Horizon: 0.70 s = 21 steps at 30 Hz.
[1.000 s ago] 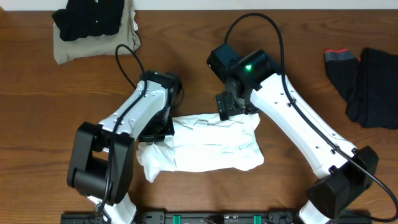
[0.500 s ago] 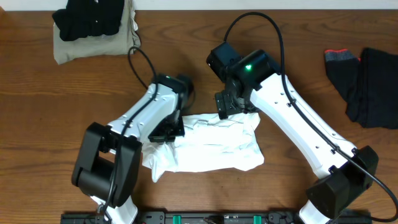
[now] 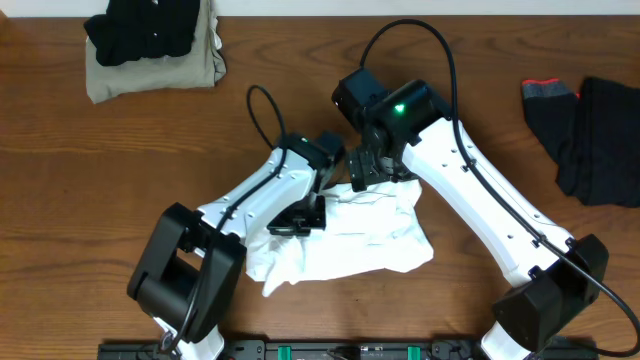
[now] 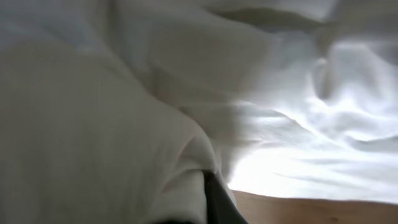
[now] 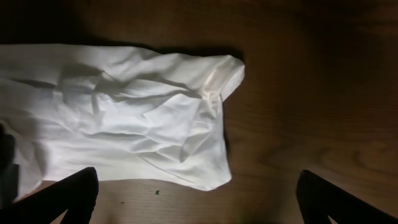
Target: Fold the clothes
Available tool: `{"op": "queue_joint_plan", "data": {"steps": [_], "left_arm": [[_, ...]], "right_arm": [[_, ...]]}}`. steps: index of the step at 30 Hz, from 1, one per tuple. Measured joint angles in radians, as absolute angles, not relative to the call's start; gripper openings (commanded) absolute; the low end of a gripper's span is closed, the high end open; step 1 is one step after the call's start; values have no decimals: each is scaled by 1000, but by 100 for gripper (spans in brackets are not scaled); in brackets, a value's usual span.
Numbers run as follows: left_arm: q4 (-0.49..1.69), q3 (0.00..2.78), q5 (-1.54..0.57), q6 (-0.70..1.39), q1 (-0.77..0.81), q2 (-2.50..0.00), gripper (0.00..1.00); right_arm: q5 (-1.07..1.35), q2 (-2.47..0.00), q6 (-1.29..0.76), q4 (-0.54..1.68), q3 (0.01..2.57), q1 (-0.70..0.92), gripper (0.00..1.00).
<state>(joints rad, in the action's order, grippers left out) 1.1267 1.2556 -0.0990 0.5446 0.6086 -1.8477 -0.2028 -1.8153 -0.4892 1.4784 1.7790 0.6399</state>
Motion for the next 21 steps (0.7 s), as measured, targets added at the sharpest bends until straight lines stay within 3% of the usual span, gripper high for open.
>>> {"op": "queue_joint_plan", "data": {"steps": [9, 10, 11, 12, 14, 21], "left_arm": [[1116, 1256, -170, 547, 643, -1848, 13], [1113, 1256, -173, 548, 642, -1848, 17], [1109, 1256, -176, 544, 643, -1845, 52], [1103, 1256, -178, 546, 643, -1843, 77], [1078, 1256, -182, 534, 644, -1823, 98], [1005, 1256, -192, 515, 645, -1746, 98]], "right_arm": [[-203, -1815, -501, 1469, 1779, 636, 99], [-202, -1815, -501, 1465, 1779, 632, 99], [-203, -1815, -502, 1462, 1779, 624, 99], [-203, -1815, -503, 1457, 1779, 616, 99], [-202, -1815, -508, 1450, 1779, 596, 99], [-182, -1815, -511, 1434, 1779, 522, 99]]}}
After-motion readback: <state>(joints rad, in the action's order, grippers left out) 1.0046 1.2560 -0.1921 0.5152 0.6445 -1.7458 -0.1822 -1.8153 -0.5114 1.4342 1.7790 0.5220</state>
